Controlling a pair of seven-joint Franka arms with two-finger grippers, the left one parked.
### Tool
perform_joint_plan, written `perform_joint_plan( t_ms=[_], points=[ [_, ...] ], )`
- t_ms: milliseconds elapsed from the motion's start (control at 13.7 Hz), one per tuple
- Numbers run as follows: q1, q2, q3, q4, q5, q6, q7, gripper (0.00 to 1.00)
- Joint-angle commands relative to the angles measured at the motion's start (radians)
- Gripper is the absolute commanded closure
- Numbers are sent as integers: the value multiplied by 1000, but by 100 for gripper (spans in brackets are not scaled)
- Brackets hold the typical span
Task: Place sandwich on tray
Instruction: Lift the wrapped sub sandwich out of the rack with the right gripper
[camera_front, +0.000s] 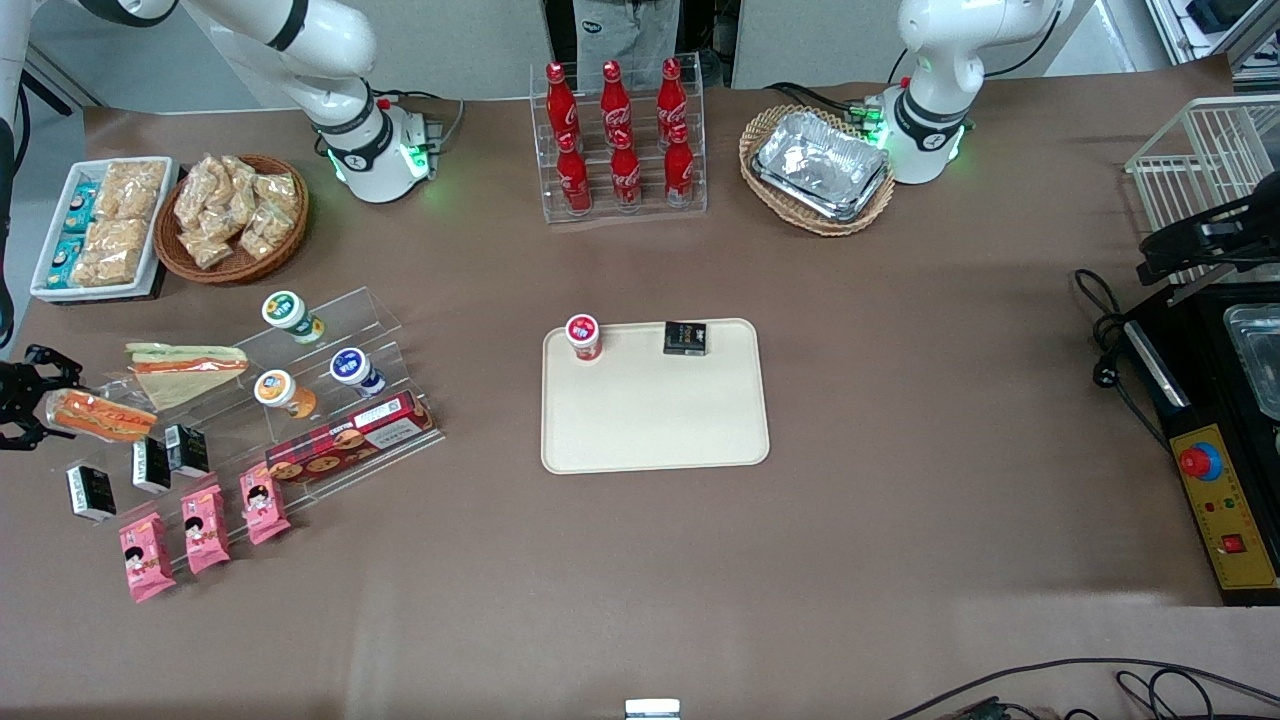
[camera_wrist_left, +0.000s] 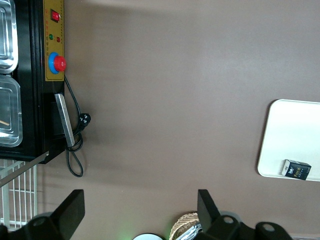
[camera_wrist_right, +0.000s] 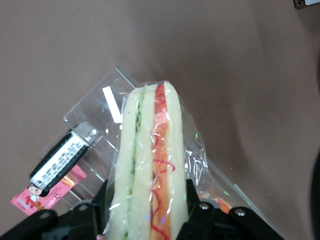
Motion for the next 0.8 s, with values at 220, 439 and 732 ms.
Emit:
perform_joint_plan(
  t_ms=[220, 439, 732],
  points=[
    [-2, 16, 5, -8, 26, 40, -23, 63],
    [2, 6, 8, -8, 25, 35, -28, 81],
    [7, -39, 9, 4, 25, 5, -103, 83]
  ],
)
